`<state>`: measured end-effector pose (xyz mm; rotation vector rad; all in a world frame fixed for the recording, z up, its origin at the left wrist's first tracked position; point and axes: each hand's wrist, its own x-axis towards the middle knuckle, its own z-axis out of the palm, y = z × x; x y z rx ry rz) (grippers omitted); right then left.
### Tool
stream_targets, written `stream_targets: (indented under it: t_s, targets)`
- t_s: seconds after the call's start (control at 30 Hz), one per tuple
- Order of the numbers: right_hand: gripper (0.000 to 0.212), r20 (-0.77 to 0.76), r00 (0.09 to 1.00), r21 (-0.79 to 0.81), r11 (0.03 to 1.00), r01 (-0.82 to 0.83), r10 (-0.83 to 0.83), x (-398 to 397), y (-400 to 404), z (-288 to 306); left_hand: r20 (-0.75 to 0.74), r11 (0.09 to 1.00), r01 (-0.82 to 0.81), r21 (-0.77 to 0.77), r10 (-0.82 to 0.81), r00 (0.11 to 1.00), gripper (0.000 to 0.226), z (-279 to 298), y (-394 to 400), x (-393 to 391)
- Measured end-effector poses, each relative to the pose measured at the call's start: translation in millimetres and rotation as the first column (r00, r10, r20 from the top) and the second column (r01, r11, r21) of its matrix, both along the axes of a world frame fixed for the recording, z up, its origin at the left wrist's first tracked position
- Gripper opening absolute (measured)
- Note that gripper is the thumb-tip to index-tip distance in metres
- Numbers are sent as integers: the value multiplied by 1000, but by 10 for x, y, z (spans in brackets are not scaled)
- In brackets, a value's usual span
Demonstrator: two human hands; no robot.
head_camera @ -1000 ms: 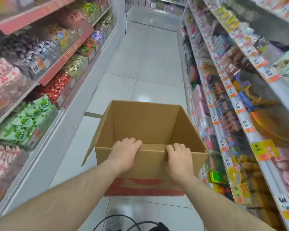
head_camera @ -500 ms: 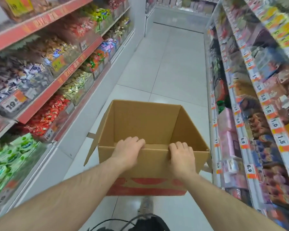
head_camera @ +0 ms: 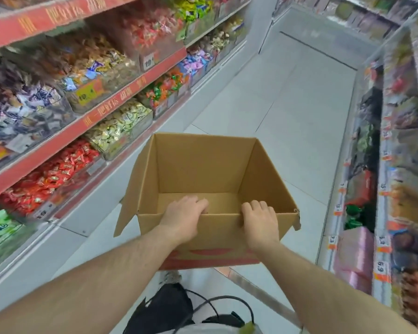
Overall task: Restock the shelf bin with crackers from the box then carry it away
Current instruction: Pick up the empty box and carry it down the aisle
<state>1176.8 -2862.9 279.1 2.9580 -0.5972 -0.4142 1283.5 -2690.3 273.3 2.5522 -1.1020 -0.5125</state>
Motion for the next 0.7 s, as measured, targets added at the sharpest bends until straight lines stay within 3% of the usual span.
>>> stream_targets:
  t_s: [0.37, 0.57, 0.7]
  targets:
    - [26, -82, 924, 129, 923, -361, 373, 1340, -1059, -679, -97, 951, -284, 123, 296, 950, 43, -716, -784, 861]
    - [23, -99, 748, 273, 741, -614, 657, 2155, -1787, -1405, -105, 805, -531, 263, 571, 814, 45, -1253, -1420, 1057]
    - [30, -96, 614, 305, 611, -731, 783, 2591, -2155, -1949, -115, 719, -610, 333, 673, 731, 52, -1634, -1826, 1101]
